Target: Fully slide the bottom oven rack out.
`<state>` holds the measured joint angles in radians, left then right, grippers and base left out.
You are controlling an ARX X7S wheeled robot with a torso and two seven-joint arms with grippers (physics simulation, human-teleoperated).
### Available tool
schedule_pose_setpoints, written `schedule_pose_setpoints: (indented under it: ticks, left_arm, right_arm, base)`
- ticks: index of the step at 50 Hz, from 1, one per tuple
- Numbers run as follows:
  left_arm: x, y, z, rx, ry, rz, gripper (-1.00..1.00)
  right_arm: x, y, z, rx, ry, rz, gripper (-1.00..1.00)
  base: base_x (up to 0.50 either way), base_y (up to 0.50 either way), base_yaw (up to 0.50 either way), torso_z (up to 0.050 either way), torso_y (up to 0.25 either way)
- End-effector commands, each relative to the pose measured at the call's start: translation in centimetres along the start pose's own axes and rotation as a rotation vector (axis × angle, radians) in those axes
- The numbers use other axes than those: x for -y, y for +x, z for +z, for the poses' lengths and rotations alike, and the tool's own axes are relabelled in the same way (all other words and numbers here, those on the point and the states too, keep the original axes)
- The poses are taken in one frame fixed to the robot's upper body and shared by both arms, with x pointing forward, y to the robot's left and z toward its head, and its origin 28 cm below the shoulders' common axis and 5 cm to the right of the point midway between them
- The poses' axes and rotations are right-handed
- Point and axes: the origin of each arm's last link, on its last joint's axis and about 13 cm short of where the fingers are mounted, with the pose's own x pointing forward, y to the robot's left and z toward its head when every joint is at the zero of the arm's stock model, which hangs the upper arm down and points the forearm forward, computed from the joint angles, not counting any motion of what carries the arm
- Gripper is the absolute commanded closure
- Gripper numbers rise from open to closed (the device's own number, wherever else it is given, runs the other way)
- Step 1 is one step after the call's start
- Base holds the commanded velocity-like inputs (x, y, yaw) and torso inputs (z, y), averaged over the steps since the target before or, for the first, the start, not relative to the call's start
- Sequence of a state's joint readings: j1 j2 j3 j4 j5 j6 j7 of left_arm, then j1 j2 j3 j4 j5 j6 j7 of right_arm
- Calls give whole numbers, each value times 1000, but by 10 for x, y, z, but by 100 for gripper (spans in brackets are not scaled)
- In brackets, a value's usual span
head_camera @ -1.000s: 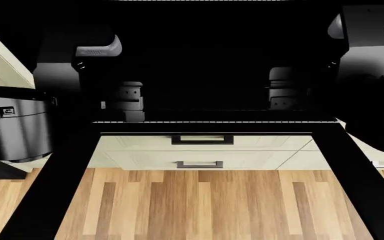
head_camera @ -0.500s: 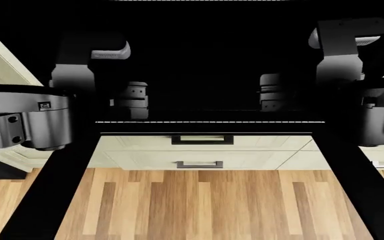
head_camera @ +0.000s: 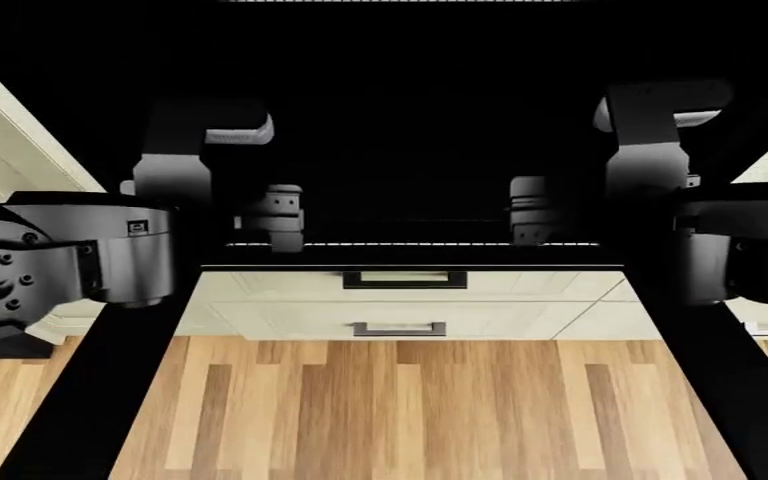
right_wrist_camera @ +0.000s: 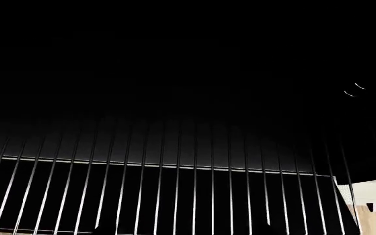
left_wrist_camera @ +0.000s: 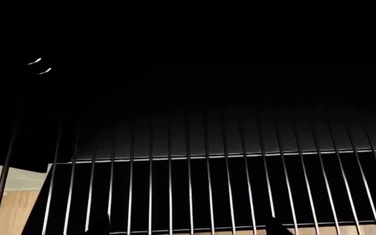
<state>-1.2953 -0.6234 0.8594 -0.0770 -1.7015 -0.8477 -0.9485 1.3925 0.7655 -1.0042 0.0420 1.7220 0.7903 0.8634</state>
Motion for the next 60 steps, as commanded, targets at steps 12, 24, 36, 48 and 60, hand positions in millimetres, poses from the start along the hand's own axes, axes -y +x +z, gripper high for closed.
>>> schedule_pose_setpoints:
  ticks: [12,24,36,48,60]
  left_arm:
    - [3,21,-22,-41,-7,8,-100]
    - [3,29,-36,-70,-12,10,-100]
    - [5,33,-42,-87,-17,10,-100]
    - [-1,34,-67,-223,3,32,-100]
    - [-16,32,-107,-380,41,65,-100]
  right_arm:
    - [-1,22,-25,-47,3,-11,-100]
    - [-2,30,-43,-85,0,-13,-100]
    - [-2,34,-49,-100,8,-10,-100]
    - [3,28,-74,-185,-10,-23,-100]
    - [6,17,-106,-290,-44,-28,-100]
  base:
    - [0,0,0,0,0]
    - [2,0,0,0,-2]
    - [4,0,0,0,-10]
    - [3,0,0,0,-12]
    - [-3,0,0,0,-12]
